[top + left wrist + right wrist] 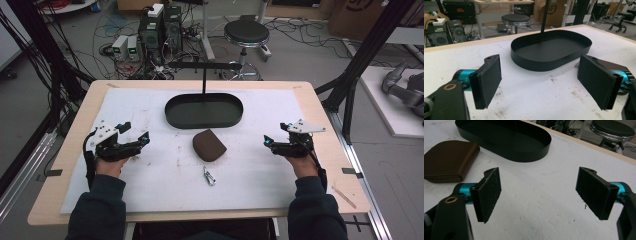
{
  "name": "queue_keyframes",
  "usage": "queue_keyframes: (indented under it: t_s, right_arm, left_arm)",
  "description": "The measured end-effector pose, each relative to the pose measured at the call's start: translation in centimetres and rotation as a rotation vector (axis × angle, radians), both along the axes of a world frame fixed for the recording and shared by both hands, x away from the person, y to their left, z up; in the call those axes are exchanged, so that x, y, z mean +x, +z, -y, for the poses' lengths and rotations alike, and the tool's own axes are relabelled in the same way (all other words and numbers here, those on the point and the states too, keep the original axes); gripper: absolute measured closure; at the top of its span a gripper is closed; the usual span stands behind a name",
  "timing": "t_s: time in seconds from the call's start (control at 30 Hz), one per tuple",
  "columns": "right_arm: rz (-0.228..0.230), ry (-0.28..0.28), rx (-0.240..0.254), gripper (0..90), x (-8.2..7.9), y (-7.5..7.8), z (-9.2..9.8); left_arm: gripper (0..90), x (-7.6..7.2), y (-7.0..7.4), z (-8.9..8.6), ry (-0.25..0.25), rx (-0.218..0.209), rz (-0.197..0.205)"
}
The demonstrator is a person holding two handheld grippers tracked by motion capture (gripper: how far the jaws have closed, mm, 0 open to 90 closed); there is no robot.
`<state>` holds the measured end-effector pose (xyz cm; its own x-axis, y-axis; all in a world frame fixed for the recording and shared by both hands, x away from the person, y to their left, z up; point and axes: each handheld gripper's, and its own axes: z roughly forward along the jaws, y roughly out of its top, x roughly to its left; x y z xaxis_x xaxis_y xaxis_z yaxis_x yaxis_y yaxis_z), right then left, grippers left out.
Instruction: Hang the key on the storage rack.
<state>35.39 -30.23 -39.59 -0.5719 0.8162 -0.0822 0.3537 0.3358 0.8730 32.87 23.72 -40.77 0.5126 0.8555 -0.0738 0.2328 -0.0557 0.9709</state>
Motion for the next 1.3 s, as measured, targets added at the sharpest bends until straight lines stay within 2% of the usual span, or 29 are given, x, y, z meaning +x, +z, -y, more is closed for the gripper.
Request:
queue_keyframes:
  t_s: [0.43,0.83,1.2,1.3]
  right_arm:
    - [-0.003,0.009,0.015,20.8,0.2,-0.1,-0.1]
    - [-0.016,0.04,0.013,21.1,-0.2,0.0,-1.4]
    - [-0.018,0.122,0.032,21.6,-0.8,0.3,-3.9]
    - [-0.003,0.16,0.023,26.2,-1.2,0.4,-5.4]
  left_arm:
    - [19.3,0.0,-0.3,0.2,-0.006,0.003,-0.01]
    - [19.4,-0.1,-0.4,0.2,-0.017,-0.001,-0.015]
    - [19.6,-0.1,-0.5,0.2,-0.023,-0.001,-0.026]
    - [19.8,-0.2,-0.6,0.2,-0.024,0.0,-0.028]
